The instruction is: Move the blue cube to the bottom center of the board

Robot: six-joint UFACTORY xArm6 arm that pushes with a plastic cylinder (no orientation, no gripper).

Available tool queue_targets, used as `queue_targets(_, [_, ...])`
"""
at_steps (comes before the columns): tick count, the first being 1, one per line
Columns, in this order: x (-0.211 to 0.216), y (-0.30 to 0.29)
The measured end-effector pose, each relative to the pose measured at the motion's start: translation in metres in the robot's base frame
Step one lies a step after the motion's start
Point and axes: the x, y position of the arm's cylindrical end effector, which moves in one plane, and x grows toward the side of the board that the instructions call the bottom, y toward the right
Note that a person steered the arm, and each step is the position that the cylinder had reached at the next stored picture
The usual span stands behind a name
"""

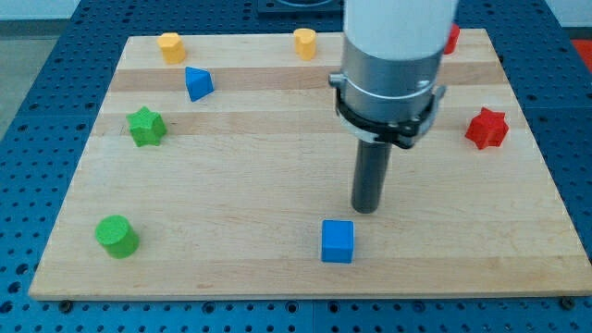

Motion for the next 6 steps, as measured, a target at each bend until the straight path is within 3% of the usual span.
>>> queue_targets(2, [0.044,0.011])
queue_targets(6, [0.057,-0.032])
